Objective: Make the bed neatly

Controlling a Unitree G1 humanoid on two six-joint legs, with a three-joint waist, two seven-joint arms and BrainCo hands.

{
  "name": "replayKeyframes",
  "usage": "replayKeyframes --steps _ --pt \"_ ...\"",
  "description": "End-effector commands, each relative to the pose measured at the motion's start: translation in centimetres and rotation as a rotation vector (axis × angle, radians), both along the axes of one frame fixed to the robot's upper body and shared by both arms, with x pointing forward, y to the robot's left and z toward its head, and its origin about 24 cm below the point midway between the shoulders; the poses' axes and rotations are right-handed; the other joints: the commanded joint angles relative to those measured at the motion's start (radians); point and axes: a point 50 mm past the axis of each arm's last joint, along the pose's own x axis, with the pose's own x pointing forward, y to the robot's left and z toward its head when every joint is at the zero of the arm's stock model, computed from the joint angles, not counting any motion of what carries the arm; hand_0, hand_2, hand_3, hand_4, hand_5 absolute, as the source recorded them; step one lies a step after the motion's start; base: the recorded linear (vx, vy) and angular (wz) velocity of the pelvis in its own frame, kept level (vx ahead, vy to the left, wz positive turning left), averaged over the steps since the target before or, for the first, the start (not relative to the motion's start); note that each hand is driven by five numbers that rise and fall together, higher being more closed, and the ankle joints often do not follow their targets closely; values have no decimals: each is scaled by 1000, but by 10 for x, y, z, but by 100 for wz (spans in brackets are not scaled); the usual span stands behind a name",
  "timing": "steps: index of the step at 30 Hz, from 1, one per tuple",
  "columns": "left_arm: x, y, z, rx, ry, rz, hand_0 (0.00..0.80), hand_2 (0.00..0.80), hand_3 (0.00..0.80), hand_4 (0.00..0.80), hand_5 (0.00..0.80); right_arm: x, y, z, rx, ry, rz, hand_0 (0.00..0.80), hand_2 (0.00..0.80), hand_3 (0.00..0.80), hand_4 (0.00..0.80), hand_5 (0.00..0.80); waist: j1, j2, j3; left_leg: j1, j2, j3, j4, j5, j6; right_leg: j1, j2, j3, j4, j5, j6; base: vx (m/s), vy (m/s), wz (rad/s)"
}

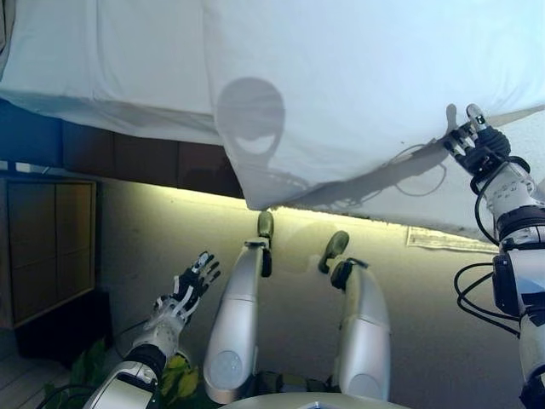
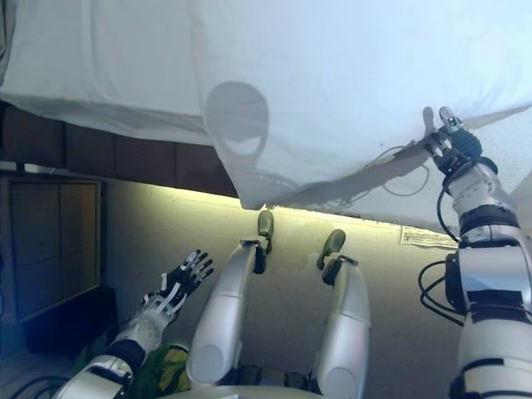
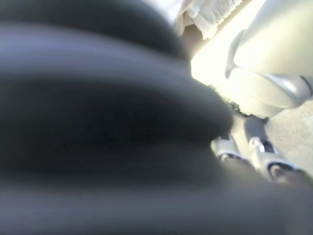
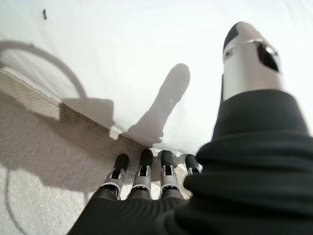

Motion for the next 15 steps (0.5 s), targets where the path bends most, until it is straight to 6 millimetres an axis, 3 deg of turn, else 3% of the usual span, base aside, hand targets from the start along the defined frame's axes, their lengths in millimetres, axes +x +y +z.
replayKeyframes --steps 1,8,15 --pt "-24 -5 -14 -16 30 -11 0 0 0 0 0 -4 -10 24 -30 -96 15 0 0 0 0 0 -3 72 -1 38 24 -67 -71 16 -29 -9 -23 36 7 51 59 0 0 0" --pt "-29 -5 -14 -34 22 -10 0 0 0 0 0 -7 -14 35 -76 -168 47 0 0 0 0 0 -4 73 -1 55 29 -64 -79 23 -34 7 -23 32 9 48 58 4 -1 0" --pt "-35 5 -15 -25 35 18 0 0 0 0 0 -5 -13 80 -140 -287 52 0 0 0 0 0 17 75 -1 53 27 -78 -80 31 -41 7 -29 23 22 43 56 11 -9 0"
